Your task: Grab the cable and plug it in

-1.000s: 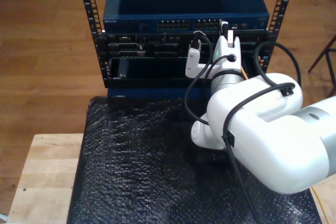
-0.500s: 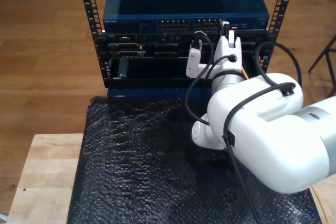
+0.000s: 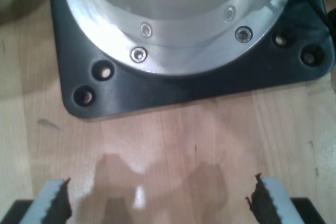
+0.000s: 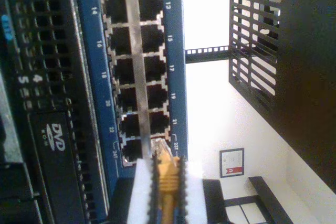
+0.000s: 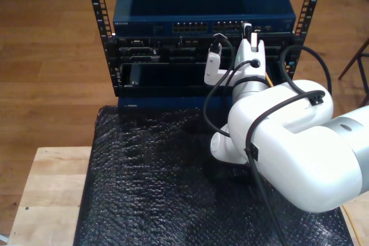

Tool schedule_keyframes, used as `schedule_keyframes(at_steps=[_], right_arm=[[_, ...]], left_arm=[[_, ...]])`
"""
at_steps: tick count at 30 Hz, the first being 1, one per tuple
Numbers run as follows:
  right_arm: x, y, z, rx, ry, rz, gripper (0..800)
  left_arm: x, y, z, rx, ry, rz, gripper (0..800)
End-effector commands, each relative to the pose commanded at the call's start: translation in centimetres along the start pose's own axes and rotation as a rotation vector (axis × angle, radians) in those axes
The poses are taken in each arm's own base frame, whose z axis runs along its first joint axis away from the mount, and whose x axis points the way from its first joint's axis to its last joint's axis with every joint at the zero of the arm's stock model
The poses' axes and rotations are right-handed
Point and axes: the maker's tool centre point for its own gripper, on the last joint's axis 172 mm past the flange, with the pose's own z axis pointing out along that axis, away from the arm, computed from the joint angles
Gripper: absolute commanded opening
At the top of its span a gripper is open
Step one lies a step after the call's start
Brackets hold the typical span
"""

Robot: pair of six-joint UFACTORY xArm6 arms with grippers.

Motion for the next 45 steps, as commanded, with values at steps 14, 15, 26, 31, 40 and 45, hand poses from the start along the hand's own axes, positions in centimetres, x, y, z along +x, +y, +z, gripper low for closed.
schedule_keyframes(at_steps=[14,15,26,31,40,45], right_arm=[[0.09,0.04,-0.05,0.0,0.002,0.0,0],[0.07,0.02,-0.09,0.0,0.001,-0.001,0],[0.21,0.18,0.02,-0.005,0.004,-0.001,0],[0.27,0.22,0.21,-0.005,0.003,0.001,0],[0.2,-0.37,0.19,0.004,0.004,-0.003,0],[0.1,-0.41,0.24,0.006,0.003,-0.003,0]], left_arm=[[0.0,0.0,0.0,0.0,0.0,0.0,800],[0.0,0.0,0.0,0.0,0.0,0.0,800],[0.0,0.0,0.0,0.0,0.0,0.0,800],[0.0,0.0,0.0,0.0,0.0,0.0,800],[0.0,0.0,0.0,0.0,0.0,0.0,800],[0.0,0.0,0.0,0.0,0.0,0.0,800]])
